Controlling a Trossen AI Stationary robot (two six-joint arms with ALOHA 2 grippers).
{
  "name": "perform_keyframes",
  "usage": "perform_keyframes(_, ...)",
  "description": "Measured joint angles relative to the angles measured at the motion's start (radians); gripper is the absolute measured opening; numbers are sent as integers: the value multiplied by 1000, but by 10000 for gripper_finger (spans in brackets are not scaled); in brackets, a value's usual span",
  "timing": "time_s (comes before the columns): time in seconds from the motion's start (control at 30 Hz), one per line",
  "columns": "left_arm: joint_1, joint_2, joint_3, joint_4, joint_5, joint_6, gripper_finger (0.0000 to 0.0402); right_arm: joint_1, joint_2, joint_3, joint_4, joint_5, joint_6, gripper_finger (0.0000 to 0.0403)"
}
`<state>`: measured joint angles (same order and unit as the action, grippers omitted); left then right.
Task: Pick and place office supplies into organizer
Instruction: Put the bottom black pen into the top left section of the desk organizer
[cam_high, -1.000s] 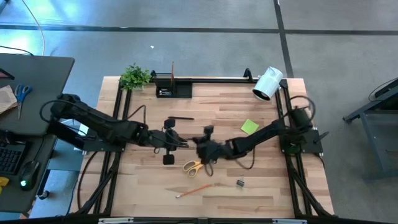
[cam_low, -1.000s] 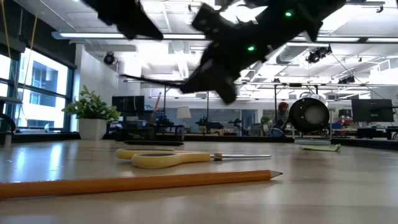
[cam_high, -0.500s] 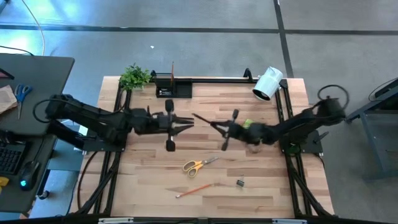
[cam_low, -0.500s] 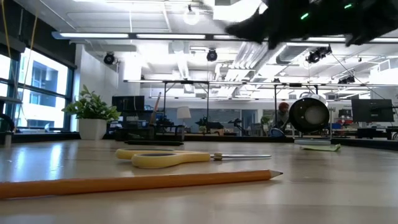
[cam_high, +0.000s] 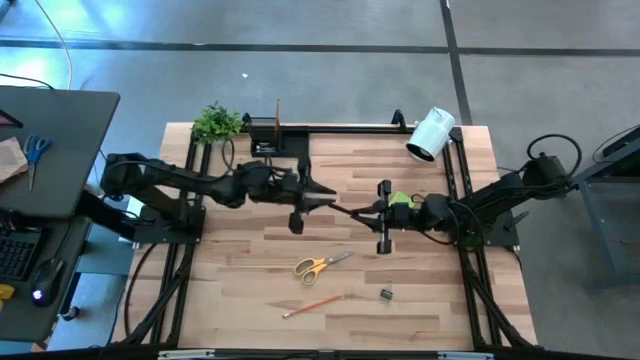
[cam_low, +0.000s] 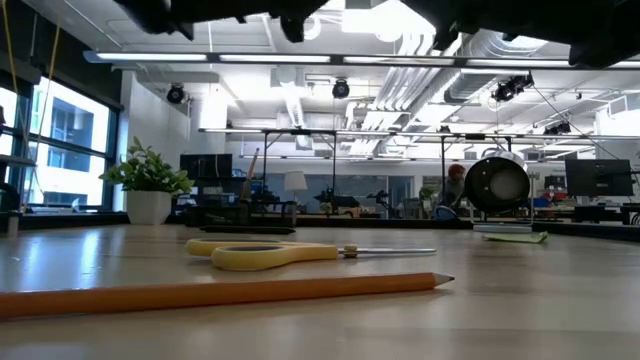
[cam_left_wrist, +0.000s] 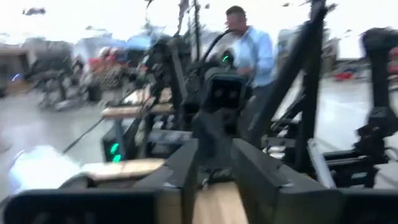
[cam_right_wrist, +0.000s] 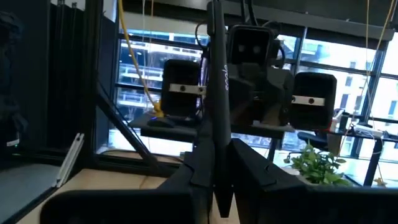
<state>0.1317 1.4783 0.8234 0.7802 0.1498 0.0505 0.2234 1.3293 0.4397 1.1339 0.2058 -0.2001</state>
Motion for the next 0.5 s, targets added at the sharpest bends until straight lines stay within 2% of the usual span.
perform_keyframes(0.1, -1, 30, 0, 78, 54, 18, 135, 0, 0, 0, 14, -12, -1, 21)
perform_keyframes(0.27, -1, 36, 0, 91, 118, 47, 184, 0, 0, 0, 15, -47, 9, 23)
perform_keyframes(0.37, -1, 36, 0, 103, 124, 47, 194, 0, 0, 1, -7, -26, 9, 21)
perform_keyframes(0.5, -17, 36, 0, 127, 135, 50, 184, -1, 0, 1, -45, 30, 19, 24)
